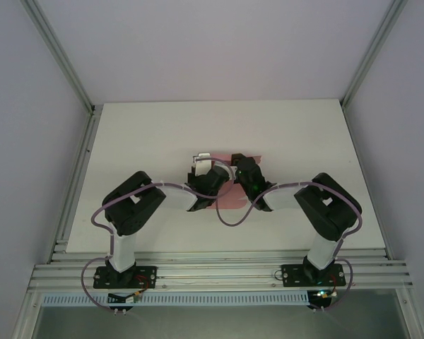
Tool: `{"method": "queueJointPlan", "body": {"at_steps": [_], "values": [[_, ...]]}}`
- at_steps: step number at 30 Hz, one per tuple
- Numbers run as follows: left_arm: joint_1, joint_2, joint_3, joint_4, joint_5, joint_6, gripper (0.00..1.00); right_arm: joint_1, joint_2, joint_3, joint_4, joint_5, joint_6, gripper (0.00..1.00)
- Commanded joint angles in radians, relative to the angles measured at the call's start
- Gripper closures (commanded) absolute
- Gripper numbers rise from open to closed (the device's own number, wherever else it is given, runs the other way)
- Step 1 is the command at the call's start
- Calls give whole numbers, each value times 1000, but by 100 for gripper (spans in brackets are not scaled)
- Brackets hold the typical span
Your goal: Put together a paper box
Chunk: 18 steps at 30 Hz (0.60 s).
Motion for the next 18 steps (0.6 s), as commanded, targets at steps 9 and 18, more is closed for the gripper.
{"method": "queueJointPlan", "body": {"at_steps": [9, 18], "values": [[34, -122, -171, 132, 86, 69, 63, 6, 15, 1, -252, -34, 140, 100], [65, -91, -165, 194, 134, 72, 74, 5, 10, 17, -281, -49, 165, 100]]}}
